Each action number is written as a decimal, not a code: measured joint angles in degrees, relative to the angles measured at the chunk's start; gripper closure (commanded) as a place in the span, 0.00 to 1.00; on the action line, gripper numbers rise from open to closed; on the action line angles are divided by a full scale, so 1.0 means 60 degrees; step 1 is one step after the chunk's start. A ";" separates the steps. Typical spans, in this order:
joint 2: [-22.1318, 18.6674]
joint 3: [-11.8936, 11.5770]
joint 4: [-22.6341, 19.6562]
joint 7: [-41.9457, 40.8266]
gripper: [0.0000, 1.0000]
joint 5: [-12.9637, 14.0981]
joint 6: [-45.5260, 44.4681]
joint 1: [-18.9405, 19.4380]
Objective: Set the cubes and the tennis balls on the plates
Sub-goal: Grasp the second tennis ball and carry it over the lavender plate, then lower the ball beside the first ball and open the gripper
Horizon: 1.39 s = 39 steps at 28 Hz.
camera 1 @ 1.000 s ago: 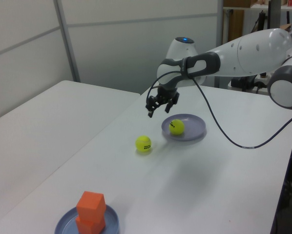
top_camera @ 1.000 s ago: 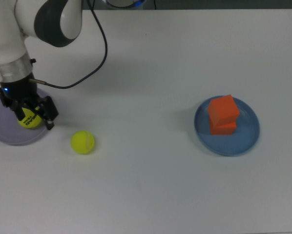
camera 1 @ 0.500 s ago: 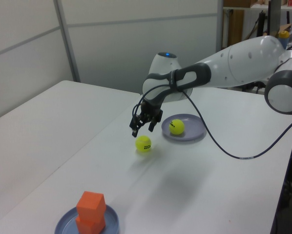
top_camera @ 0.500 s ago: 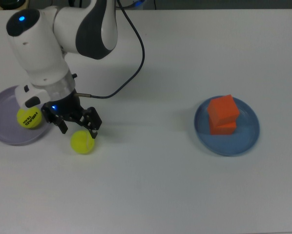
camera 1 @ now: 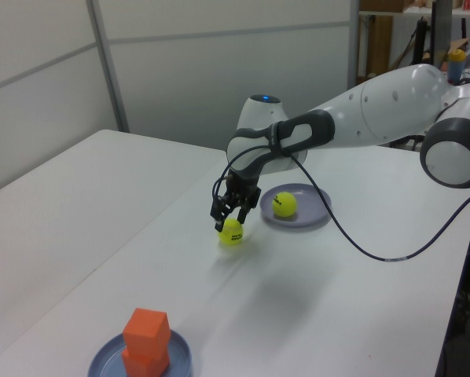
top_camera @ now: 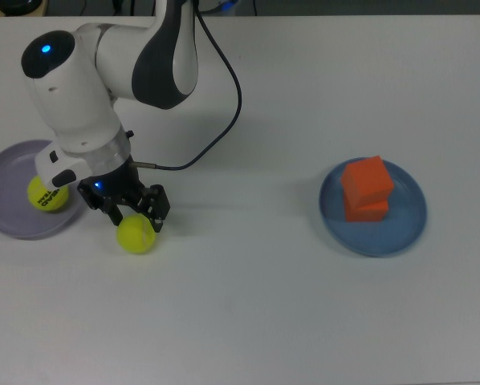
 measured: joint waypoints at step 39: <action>-0.0310 -0.2191 0.0015 0.0009 0.73 0.0149 0.0379 -0.0664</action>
